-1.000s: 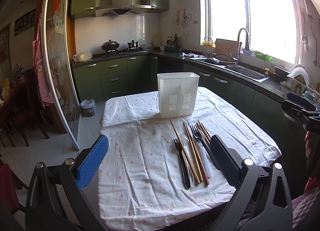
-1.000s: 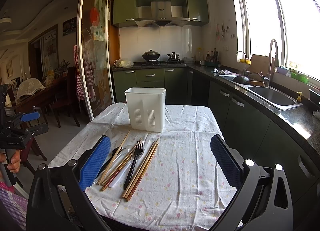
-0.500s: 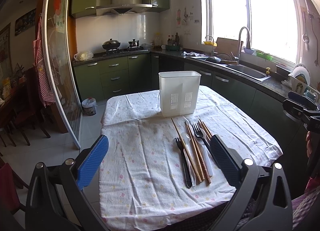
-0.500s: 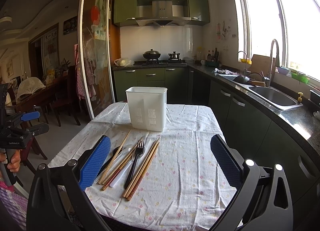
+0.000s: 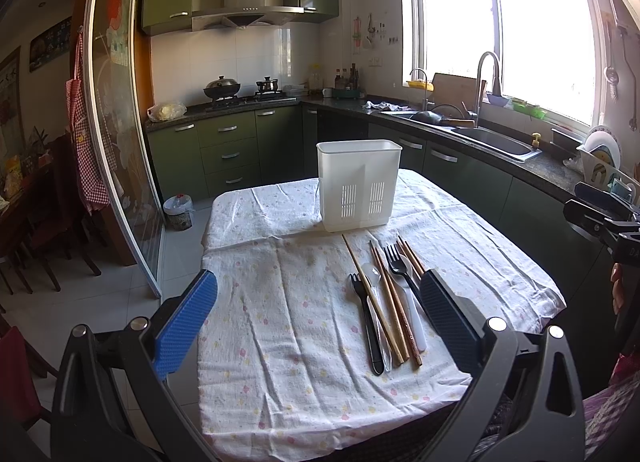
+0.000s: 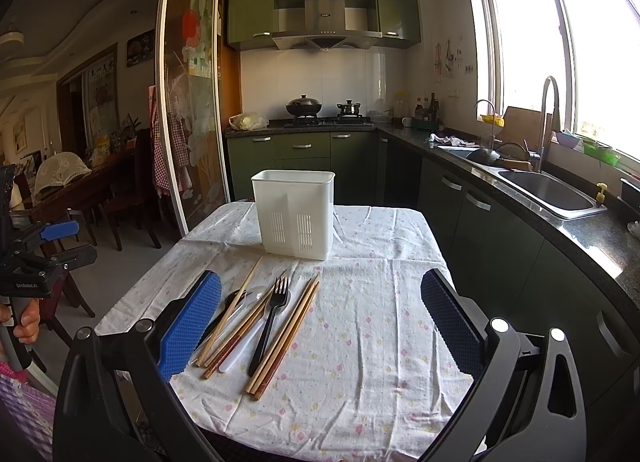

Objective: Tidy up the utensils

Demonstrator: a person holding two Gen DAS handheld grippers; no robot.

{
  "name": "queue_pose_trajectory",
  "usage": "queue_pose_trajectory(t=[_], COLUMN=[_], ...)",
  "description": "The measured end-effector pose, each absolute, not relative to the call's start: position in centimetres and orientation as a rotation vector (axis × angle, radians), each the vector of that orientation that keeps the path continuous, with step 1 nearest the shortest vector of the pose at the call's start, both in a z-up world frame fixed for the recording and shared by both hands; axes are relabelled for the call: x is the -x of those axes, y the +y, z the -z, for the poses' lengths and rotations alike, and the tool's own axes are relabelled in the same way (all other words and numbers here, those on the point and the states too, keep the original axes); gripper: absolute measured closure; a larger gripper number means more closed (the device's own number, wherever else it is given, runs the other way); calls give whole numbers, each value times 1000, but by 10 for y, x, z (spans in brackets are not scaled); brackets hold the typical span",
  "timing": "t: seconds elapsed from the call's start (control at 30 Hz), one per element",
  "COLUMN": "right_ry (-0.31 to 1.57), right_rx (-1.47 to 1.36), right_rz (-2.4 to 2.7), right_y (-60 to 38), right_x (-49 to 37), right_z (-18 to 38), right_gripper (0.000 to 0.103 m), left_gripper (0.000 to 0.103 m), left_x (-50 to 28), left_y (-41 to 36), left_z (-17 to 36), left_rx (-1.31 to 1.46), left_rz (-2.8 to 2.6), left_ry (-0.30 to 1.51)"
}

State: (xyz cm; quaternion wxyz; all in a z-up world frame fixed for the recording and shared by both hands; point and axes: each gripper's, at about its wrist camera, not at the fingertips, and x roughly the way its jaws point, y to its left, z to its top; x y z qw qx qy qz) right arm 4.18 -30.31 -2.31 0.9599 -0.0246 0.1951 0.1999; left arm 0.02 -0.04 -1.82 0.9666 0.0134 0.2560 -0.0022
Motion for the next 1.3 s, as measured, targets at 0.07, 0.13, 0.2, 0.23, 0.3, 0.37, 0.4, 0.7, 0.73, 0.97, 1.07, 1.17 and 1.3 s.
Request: queue_pose_trajectory(t=[0.07, 0.13, 0.2, 0.23, 0.3, 0.37, 0.4, 0.7, 0.73, 0.97, 1.07, 1.17, 1.3], right_ry=[406, 430, 487, 523, 631, 771, 833, 1005, 1010, 1050, 1054, 1049, 1056], right_rx=[52, 59, 57, 49, 22, -13, -30, -10, -20, -73, -60, -35, -32], right_rz=[-405, -404, -434, -458, -505, -544, -572, -538, -534, -538, -541, -525, -515], right_y=[-301, -299, -297, -297, -296, -294, -293, -279, -280, -285, -284, -285, -288], right_x=[-44, -48, -63, -71, -93, -118, -129, -179, -183, -196, -194, -193, -196], right_z=[29, 33, 35, 38, 43, 51, 56, 76, 78, 86, 90, 91, 93], right_gripper=[4, 4, 4, 4, 4, 4, 4, 4, 4, 4, 4, 4, 4], left_gripper=[7, 7, 7, 7, 7, 7, 7, 7, 9, 29, 42, 56, 81], left_x=[-2, -9, -23, -33, -53, -76, -88, -176, -183, -237, -261, -275, -285], left_y=[0, 0, 2, 1, 6, 11, 12, -4, -6, -18, -20, -26, -31], left_z=[19, 21, 23, 24, 29, 37, 42, 100, 104, 112, 123, 137, 150], left_rx=[-27, -24, -16, -8, 36, 102, 130, 149, 159, 154, 159, 160, 198], left_rz=[10, 15, 17, 19, 36, 64, 79, 88, 99, 31, 1, -13, 3], left_ry=[527, 554, 608, 643, 724, 822, 870, 1153, 1174, 1209, 1243, 1283, 1323])
